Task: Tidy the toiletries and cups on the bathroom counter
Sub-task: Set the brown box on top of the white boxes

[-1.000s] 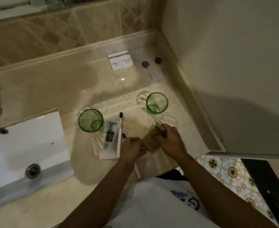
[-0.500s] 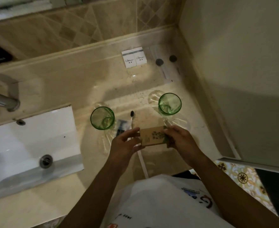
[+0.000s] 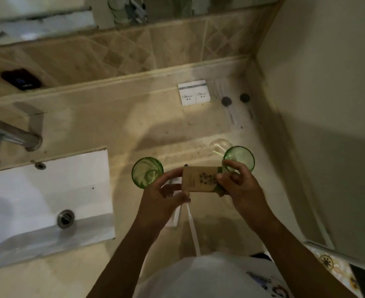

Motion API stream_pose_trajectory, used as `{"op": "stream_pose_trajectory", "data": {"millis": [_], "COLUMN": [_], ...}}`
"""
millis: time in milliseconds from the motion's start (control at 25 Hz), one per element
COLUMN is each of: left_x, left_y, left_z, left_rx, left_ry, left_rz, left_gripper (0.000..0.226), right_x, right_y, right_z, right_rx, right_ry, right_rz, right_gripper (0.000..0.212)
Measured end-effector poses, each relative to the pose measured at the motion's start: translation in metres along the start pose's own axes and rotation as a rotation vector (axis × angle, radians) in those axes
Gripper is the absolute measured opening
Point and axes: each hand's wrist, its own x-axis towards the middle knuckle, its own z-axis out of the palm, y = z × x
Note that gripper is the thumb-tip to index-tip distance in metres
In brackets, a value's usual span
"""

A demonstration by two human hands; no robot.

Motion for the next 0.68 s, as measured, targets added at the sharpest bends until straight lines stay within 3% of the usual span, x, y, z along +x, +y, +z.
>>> {"op": "stream_pose_trajectory", "data": {"millis": [160, 360, 520, 680], "left_x": [0.027, 0.093, 0.144, 0.200], "left_y": [0.025, 0.057, 0.073, 0.084], "left_z": [0.007, 0.003, 0.002, 0.010], "left_rx": [0.143, 0.199, 0.292, 0.364], "left_ry": [0.072, 0.159, 0.176, 0.156], "left_rz": [0.060, 0.137, 0.112, 0.071], "left_gripper": [0.060, 0.050, 0.045, 0.044], "right_x": [0.030, 0.082, 0.129, 0.187], "right_y": [-0.026, -0.051, -0.072, -0.087], "right_z": [0.015, 0.027, 0.022, 0.015], "right_rx": [-0.072, -0.111, -0.224, -0.409], "right_ry": [0.088, 0.076, -0.034, 0.029], "right_rz": [-0.129, -0.108, -0.105, -0.150], "right_gripper": [0.014, 0.009, 0.029, 0.037]}}
